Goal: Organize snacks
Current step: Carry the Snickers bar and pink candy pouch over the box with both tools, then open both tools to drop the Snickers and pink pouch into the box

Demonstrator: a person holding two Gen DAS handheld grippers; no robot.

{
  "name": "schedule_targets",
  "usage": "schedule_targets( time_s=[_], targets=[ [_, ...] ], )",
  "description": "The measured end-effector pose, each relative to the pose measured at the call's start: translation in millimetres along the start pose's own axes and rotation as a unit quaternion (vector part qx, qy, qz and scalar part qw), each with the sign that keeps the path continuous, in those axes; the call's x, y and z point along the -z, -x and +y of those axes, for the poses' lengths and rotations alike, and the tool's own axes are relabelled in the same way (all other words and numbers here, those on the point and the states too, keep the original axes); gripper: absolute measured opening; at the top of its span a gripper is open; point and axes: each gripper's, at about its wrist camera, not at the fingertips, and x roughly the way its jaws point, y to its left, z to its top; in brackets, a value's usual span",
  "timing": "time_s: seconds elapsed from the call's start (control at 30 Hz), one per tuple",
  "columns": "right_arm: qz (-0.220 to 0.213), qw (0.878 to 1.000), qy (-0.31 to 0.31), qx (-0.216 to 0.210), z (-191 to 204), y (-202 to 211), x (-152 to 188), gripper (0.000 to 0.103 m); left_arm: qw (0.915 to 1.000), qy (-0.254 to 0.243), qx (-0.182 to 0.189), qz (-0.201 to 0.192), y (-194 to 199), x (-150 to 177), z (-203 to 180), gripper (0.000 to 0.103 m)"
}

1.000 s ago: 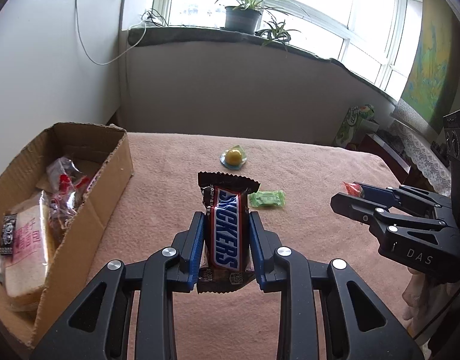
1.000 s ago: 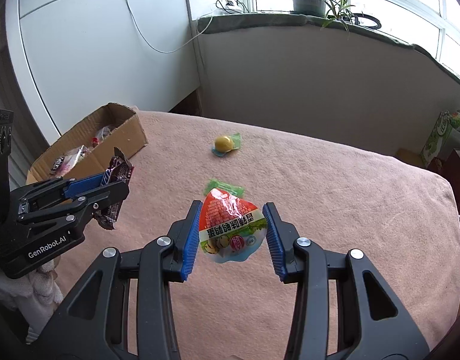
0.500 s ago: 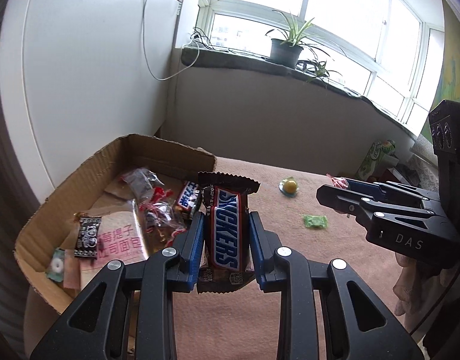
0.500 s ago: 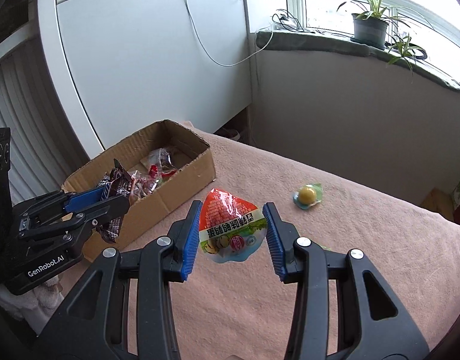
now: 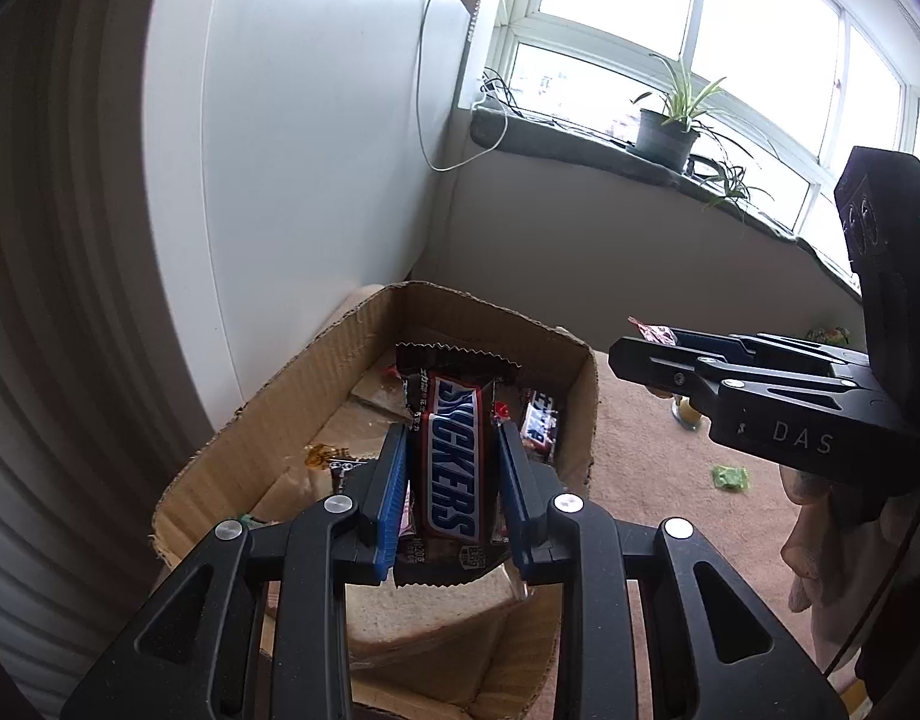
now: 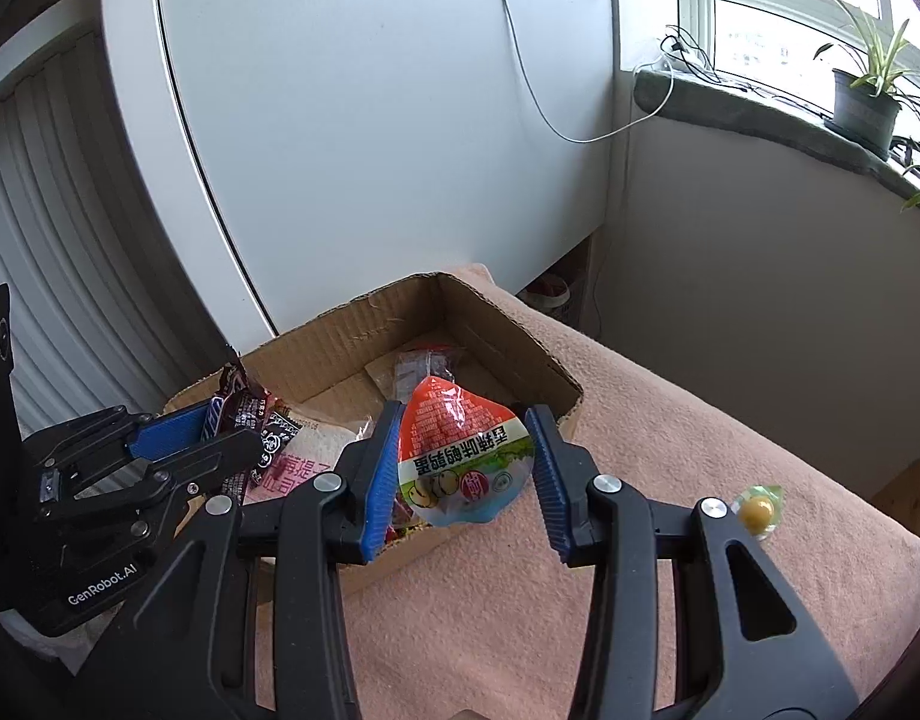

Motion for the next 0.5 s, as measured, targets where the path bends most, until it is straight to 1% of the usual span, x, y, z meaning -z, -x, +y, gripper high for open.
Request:
schedule_targets(
  time_s=[0.3, 0.5],
  targets=[
    [0.029, 0.999, 0.019, -0.012, 15.6, -43.2, -16.0, 0.043, 0.9996, 0.02, -0.021, 0.008, -9.9, 1.2, 23.3, 0.027],
    [0.044, 0.999, 0.023, -0.007, 16.4, -61.1, -18.0, 0.043, 0.9992, 0.026, -0.026, 0.014, -14.0, 1.4, 27.3, 0.027]
  ],
)
